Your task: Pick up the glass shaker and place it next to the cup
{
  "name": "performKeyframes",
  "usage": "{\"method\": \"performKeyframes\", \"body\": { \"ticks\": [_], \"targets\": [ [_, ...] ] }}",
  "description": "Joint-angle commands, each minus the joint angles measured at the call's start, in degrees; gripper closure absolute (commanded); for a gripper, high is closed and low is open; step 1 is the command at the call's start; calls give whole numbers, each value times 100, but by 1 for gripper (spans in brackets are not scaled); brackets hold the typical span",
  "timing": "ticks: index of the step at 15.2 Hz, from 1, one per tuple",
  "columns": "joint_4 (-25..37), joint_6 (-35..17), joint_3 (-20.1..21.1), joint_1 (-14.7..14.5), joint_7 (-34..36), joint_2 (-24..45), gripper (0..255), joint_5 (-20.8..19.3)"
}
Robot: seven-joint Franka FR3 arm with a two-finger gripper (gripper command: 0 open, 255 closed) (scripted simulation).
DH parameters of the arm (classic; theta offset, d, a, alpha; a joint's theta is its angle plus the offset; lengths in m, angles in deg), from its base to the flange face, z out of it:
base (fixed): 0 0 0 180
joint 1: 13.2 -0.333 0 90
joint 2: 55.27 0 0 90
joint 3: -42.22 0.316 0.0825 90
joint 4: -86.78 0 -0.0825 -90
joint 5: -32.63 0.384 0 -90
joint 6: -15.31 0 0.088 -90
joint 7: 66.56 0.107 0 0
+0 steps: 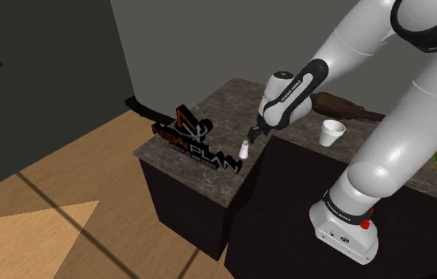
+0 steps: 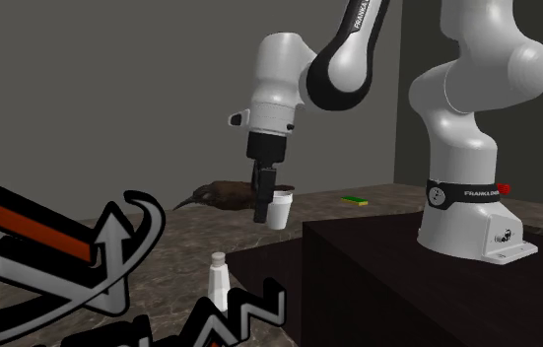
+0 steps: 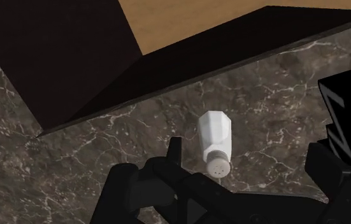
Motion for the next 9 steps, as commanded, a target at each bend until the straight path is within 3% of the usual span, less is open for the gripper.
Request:
{"method": "performKeyframes", "body": {
  "ticks": [1, 5, 9],
  "targets": [
    [224, -522, 64, -18, -211, 626, 0, 350],
    [760, -1357, 611, 427, -712, 1788, 0, 1021],
    [1128, -1765, 841, 680, -712, 2471, 0, 1007]
  ]
}}
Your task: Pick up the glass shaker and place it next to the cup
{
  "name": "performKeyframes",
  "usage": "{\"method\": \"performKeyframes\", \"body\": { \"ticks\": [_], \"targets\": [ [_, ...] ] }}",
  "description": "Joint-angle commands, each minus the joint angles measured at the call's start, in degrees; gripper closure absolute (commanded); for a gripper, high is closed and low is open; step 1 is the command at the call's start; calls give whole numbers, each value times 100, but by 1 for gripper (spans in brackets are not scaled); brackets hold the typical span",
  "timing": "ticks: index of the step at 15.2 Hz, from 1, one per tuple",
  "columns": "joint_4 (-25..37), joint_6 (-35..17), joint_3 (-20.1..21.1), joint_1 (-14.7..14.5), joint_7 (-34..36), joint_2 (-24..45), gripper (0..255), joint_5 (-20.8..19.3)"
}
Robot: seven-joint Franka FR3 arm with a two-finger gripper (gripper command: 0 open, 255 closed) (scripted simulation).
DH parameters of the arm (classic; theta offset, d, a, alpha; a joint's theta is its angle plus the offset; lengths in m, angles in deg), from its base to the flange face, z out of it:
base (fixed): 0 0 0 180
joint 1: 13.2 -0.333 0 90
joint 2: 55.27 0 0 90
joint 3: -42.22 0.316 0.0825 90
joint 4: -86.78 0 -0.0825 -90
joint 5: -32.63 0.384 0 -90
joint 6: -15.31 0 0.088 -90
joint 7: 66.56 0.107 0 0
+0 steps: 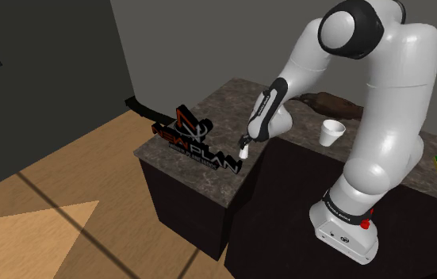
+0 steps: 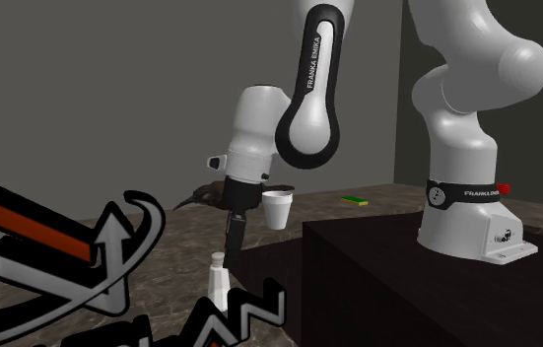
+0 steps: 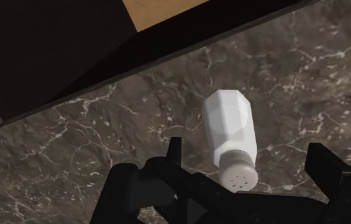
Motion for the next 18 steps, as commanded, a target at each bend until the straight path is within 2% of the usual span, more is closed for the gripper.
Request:
{"method": "performKeyframes", "body": {
  "ticks": [1, 6, 13, 14, 18],
  "targets": [
    [151, -141, 68, 76, -10, 275, 0, 2],
    [399, -377, 131, 146, -13, 757, 0, -8],
    [398, -376, 130, 146, -12, 756, 0, -8],
    [398, -376, 130, 146, -12, 756, 255, -8],
    [400, -375, 130, 145, -12, 756, 255, -8]
  ]
}}
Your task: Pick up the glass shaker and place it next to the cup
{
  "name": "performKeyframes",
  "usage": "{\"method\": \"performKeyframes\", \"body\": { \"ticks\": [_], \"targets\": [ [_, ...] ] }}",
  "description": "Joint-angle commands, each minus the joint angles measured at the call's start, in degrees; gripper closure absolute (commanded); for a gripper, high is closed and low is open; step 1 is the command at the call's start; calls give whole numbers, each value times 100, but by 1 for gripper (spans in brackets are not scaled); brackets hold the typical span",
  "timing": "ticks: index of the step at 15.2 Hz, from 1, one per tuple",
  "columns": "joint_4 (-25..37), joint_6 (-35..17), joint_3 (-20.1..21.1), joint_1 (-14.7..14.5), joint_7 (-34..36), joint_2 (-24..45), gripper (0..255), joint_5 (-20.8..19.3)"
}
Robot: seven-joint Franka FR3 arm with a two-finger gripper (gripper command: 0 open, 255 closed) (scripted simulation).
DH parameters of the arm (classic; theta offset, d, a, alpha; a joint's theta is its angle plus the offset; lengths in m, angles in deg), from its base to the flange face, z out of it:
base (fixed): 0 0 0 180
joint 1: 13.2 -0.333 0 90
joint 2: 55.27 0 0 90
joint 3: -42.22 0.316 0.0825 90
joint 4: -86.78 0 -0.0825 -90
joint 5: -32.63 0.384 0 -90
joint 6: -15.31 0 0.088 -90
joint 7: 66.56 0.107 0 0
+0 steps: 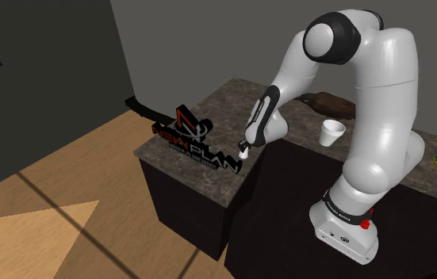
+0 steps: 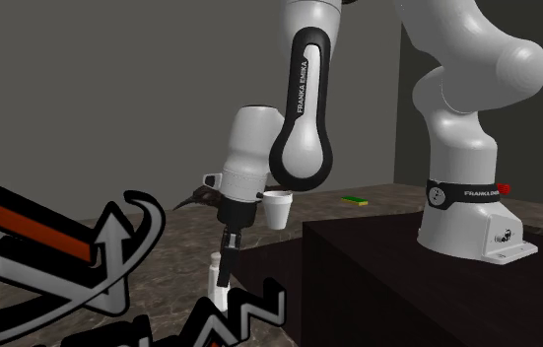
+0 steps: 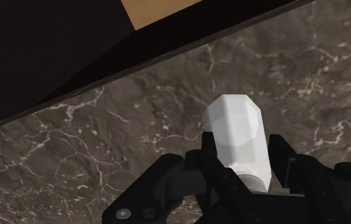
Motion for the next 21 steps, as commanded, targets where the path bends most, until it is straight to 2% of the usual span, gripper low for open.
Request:
{"method": "performKeyframes", "body": {
  "ticks": [1, 5, 21],
  "targets": [
    [1, 1, -3, 2, 0, 4, 255, 1],
    [-1, -1, -3, 2, 0, 3, 255, 1],
    [-433, 1147, -420, -391, 95, -1568, 255, -98]
  ]
}}
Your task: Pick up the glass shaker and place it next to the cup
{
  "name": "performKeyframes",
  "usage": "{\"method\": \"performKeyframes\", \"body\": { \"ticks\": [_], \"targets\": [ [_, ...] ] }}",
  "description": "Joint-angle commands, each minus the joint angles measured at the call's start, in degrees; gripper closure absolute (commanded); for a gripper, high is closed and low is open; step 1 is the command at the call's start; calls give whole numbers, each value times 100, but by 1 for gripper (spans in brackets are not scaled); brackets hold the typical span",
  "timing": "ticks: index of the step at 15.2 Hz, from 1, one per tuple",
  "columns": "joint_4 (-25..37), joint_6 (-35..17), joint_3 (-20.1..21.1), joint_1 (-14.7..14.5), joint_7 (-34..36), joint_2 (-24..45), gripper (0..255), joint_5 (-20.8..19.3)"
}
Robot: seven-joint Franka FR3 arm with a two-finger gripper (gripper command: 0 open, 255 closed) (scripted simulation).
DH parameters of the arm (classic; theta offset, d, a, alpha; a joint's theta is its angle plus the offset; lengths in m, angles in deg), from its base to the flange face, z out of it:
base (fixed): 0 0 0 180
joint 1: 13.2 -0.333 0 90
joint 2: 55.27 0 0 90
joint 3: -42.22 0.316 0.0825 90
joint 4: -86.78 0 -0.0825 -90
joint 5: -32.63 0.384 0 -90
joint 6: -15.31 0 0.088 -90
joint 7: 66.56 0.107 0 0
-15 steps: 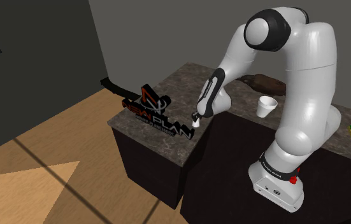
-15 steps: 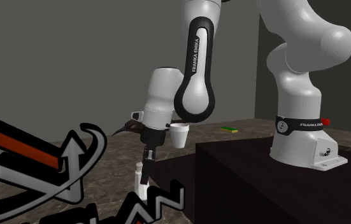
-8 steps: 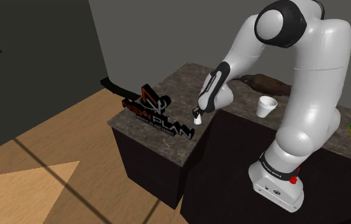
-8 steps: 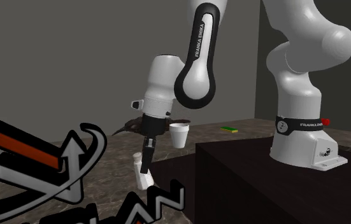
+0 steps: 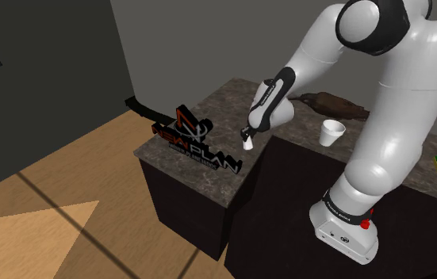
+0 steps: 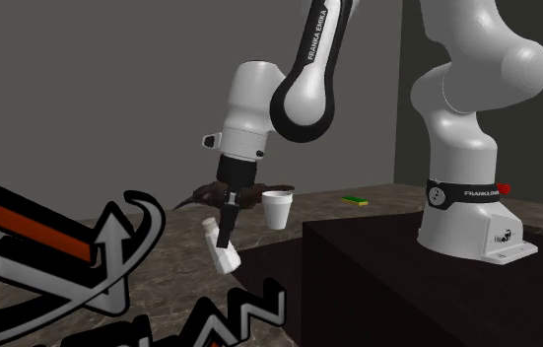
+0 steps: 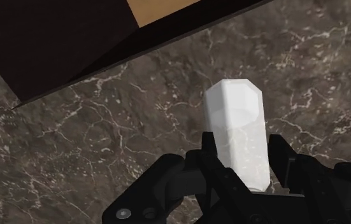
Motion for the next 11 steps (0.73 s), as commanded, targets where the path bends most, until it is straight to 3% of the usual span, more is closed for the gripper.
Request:
{"method": "performKeyframes", "body": {
  "ticks": [1, 11],
  "targets": [
    [-24, 172, -84, -79, 47, -192, 255, -51],
    [-95, 1012, -365, -282, 329, -1107, 255, -437]
  ]
}}
